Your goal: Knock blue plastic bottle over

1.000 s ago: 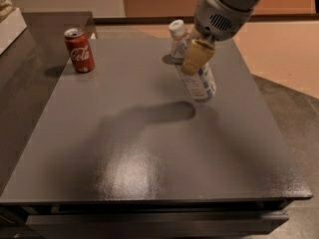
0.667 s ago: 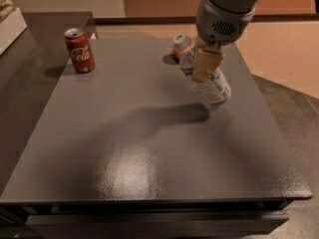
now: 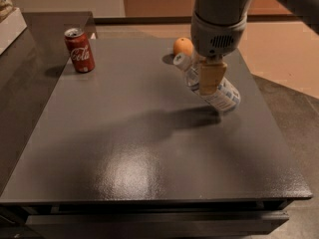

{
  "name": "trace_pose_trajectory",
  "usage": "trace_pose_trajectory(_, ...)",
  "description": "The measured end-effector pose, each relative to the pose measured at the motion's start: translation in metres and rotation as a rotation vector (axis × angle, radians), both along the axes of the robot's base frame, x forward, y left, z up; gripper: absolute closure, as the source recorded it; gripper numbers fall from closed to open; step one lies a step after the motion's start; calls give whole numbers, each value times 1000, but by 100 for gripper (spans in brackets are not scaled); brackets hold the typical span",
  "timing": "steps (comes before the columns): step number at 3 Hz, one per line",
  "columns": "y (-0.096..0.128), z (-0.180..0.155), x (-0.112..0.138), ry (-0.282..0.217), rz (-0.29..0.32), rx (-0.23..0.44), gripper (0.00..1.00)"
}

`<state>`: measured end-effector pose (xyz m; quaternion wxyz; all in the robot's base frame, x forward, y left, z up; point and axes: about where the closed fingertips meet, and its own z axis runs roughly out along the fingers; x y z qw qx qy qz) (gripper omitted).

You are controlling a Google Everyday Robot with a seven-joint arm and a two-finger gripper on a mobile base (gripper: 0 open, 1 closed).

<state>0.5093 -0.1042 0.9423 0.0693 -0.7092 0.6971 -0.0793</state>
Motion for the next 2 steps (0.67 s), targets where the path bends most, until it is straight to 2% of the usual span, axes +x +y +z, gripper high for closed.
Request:
trace_pose_trajectory(1, 8, -6, -4, 15, 54, -30, 36)
trace_pose_trajectory(2, 9, -5, -1, 0, 55, -21, 13)
